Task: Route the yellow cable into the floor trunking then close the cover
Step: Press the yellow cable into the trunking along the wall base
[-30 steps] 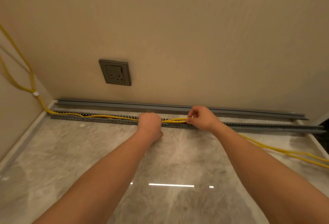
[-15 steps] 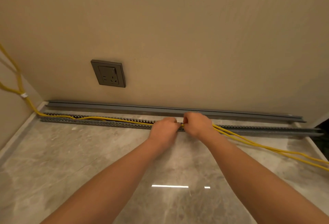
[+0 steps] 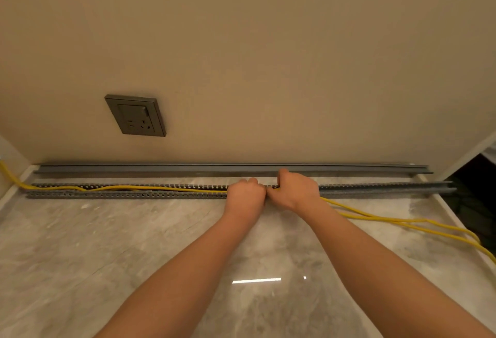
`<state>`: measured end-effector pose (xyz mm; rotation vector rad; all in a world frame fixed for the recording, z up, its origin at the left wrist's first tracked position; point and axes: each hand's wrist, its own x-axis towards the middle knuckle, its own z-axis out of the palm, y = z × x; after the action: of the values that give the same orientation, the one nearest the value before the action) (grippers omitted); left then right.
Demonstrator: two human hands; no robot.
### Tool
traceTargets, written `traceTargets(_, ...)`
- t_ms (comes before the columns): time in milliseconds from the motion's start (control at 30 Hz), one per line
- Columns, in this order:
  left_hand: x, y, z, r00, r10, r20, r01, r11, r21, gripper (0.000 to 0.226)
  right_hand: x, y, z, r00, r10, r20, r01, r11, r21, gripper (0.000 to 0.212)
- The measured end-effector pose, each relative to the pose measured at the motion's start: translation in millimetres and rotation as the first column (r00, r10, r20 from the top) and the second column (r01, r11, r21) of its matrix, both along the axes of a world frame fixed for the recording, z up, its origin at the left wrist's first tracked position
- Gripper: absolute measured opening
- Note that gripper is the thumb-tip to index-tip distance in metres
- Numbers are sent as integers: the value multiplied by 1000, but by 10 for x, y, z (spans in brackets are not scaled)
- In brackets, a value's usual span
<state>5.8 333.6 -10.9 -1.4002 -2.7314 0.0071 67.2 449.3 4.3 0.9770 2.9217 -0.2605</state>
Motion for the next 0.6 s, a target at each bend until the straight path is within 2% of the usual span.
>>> traceTargets(267,96,112,-46,996,77,-45,-78,997,-17,17,252,293,22,999,-49,7,50,992,-120,28)
traceTargets(333,139,147,-43,990,132,-57,-134,991,-30,17,248,375,81,998,-55,1,54,964,-259,21)
traceTargets(400,182,167,-32,982,177,-63,-180,983,-47,18,203,462,152,997,-77,-23,58,883,-465,13)
traceTargets(467,221,178,-16,975,209,-70,-213,975,-62,19,146,526,205,995,-88,-55,42,825,-563,10)
traceTargets(533,256,187,7,969,237,-66,-242,968,-74,21,87,558,229,995,-64,-81,11,845,-534,10)
traceTargets(600,274,190,37,961,271,-54,-275,958,-86,23,59,567,236,997,-13,-79,-23,902,-432,12)
